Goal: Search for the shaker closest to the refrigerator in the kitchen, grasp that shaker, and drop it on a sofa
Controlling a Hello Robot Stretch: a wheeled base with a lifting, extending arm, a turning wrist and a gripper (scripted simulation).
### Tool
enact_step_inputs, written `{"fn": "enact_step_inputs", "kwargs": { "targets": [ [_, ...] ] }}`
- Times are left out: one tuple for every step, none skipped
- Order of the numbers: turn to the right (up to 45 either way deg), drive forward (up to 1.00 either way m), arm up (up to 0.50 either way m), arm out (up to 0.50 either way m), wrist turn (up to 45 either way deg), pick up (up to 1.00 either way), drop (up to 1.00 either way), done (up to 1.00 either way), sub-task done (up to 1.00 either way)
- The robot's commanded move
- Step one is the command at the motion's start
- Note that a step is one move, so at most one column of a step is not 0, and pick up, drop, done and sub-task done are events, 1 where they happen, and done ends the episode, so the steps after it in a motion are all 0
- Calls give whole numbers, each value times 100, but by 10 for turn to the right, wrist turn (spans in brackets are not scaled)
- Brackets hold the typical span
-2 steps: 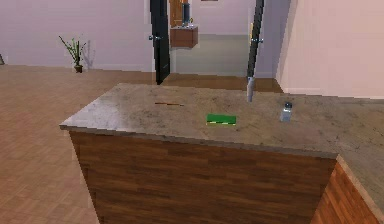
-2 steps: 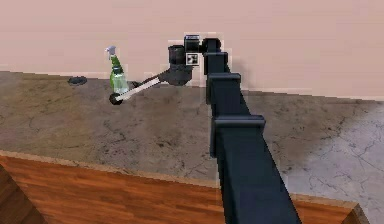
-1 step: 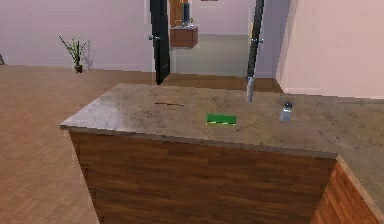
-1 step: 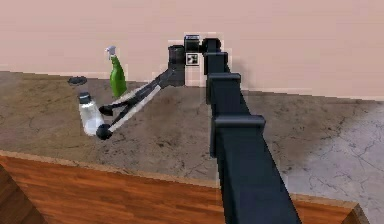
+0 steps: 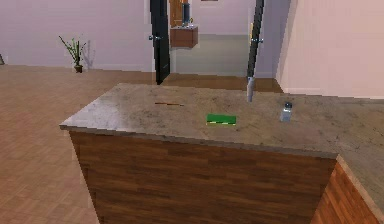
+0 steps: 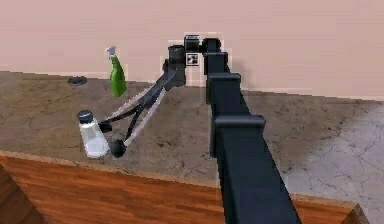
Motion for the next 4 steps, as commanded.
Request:
{"fn": "enact_step_inputs", "kwargs": {
  "targets": [
    [0,0,0,-38,0,0,0,0,0],
    [-450,0,0,0,0,0,0,0,0],
    [-180,0,0,0,0,0,0,0,0],
    [0,100,0,0,0,0,0,0,0]
  ]
}}
